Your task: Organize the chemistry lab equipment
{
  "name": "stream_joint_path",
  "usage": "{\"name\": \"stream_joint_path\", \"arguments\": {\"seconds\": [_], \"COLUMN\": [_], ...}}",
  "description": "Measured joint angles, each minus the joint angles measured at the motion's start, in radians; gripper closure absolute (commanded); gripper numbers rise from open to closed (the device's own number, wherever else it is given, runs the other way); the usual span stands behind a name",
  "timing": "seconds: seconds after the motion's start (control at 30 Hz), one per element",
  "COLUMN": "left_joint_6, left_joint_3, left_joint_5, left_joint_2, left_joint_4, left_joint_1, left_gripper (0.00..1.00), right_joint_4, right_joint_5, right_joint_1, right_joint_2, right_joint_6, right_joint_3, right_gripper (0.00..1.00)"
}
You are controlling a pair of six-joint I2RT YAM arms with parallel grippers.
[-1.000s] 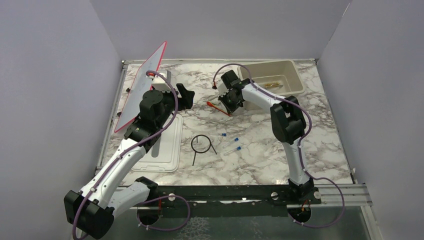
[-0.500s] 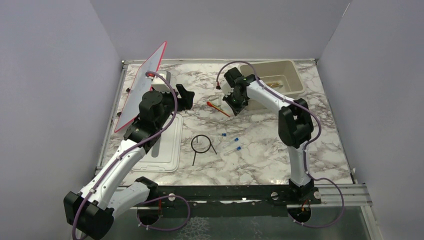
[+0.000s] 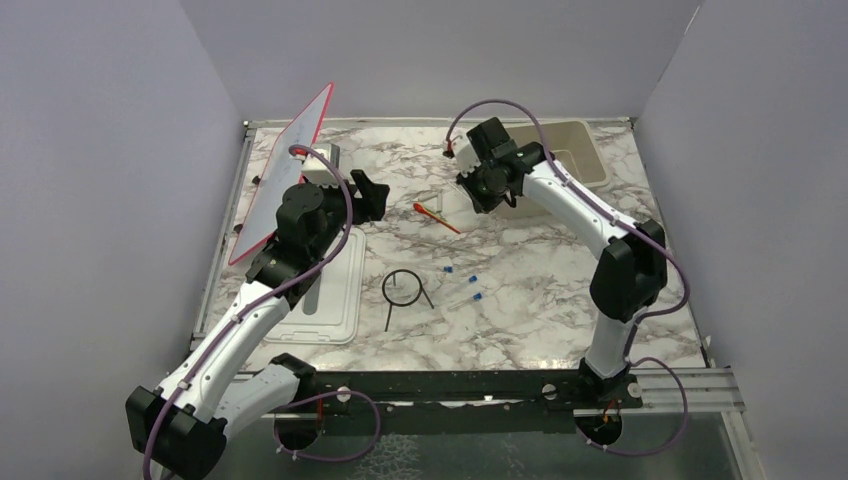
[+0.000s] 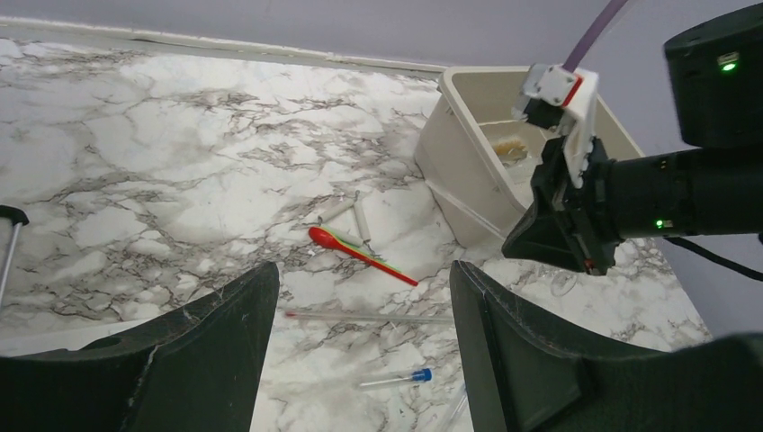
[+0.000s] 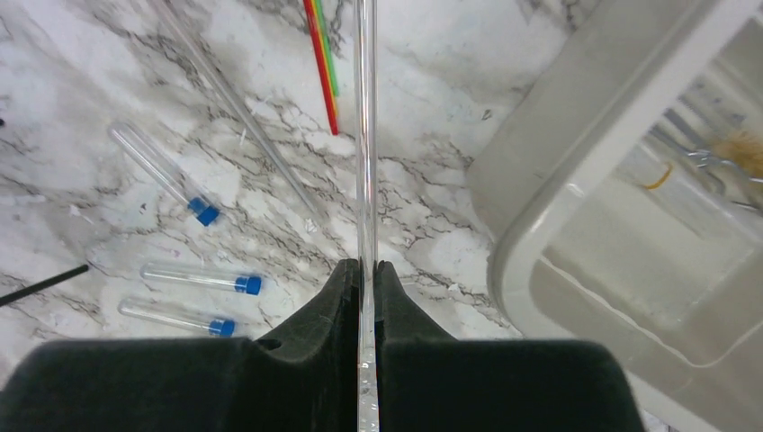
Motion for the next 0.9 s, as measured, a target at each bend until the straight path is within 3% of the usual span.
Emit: {"name": "stream_joint_path", "arguments": {"seconds": [0.27,0.53,0.73,0.9], "left_joint_6": [-0.006,-0.006,-0.006,-0.006], "left_joint_3": [0.0,0.0,0.0,-0.001], "left_joint_5": [0.002,0.015,0.024,0.029], "left_joint_2": [0.0,0.002,0.015,0.029], "left_joint_4": [0.0,0.0,0.006,0.007], "left_joint_1": [0.0,0.0,0.0,0.0], "left_gripper": [0.27,0.27,0.27,0.27], "right_joint_4": [0.146,0.372,0.533,0.571], "right_joint_5": [0.051,0.105,0.187,0.28], "right_joint_1": [-0.061,-0.223,-0.346,-0.395], "right_joint_2": [-0.076,-0.104,-0.177,-0.169], "right_joint_6": [0.125,0.434,0.837,1.188], "right_joint_3": [0.006,-0.006,-0.169,-0.306], "right_gripper": [0.99,0.96,0.95,0.97]}}
